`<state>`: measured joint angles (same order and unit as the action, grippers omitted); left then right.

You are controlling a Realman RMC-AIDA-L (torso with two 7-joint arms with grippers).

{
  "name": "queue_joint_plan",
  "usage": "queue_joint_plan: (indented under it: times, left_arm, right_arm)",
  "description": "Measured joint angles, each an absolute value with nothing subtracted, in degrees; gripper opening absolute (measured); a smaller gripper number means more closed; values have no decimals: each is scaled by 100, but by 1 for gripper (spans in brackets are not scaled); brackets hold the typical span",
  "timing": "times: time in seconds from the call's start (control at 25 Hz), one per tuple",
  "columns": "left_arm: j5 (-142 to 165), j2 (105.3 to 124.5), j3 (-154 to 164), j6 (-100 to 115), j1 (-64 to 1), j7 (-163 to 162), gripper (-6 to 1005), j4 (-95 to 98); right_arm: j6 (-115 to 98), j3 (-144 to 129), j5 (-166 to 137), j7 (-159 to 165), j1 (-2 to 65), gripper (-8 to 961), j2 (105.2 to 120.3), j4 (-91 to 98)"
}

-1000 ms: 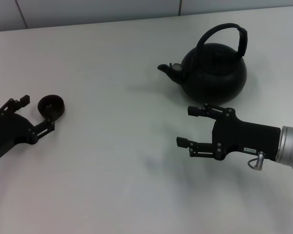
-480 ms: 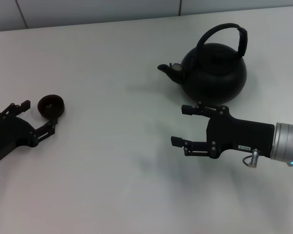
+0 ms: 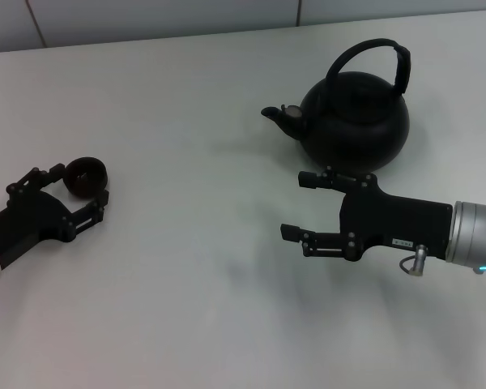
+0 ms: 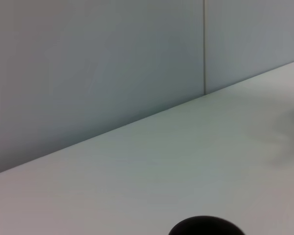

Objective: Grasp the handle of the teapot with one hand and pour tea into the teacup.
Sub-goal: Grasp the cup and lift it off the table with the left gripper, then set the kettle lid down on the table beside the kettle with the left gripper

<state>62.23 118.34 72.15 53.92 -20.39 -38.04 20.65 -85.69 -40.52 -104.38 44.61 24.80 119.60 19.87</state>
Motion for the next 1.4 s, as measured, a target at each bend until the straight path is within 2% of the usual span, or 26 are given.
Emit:
queue_joint_plan:
  times: [0.24, 0.64, 1.04, 1.4]
  left_arm:
    - [6223, 11830, 7227, 5384, -2096, -3836, 713, 2075]
    - [6222, 11860, 7448, 5882, -2188, -3909, 659, 2142]
    - [6177, 11919, 8156, 5911, -2575, -3990, 660, 2087]
    - [6173, 11918, 8334, 5648, -2623, -4037, 662, 2059]
  right_arm:
    - [-8555, -4051, -10427, 4457, 2495, 839, 11962, 1932]
    - [-8551, -4051, -10423, 4447, 2496, 839, 11971, 1864]
    - [-8551, -4052, -10423, 4447, 2562, 838, 11971, 1830]
    - [-8552, -4052, -10423, 4441, 2645, 838, 11974, 1776]
